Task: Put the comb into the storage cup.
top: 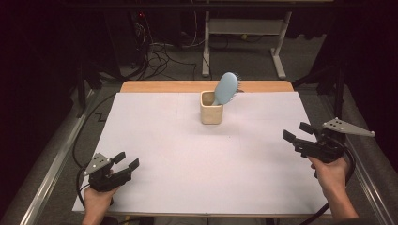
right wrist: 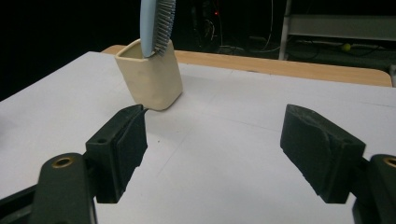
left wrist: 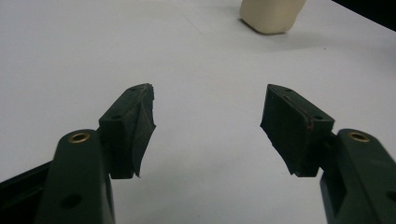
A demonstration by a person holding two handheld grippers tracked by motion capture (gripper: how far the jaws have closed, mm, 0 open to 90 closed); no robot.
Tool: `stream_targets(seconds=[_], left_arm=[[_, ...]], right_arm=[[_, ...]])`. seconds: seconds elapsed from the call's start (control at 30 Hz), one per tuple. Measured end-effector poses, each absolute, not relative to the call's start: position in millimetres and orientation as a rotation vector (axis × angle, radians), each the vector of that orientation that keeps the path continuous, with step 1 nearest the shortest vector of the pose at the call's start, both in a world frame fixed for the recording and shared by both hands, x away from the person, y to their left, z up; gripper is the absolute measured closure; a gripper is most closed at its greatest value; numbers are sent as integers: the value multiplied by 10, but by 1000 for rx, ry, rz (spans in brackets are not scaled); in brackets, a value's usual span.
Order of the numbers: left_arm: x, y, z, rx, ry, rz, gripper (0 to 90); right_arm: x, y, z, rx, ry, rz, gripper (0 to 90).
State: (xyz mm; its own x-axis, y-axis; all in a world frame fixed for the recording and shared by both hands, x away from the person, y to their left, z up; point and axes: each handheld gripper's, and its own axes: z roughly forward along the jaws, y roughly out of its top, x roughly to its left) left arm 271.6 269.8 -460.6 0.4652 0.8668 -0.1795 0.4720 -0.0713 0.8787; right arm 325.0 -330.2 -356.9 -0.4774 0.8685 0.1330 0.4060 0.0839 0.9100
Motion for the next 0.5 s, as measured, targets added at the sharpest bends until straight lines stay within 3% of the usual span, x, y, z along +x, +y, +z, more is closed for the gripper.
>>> stream_targets(seconds=[0.5], left_arm=[[2712,2700,-4603,1707,1158,494,349]], right_arm=[[3158,-3351,-3572,1249,1907,1389,236]])
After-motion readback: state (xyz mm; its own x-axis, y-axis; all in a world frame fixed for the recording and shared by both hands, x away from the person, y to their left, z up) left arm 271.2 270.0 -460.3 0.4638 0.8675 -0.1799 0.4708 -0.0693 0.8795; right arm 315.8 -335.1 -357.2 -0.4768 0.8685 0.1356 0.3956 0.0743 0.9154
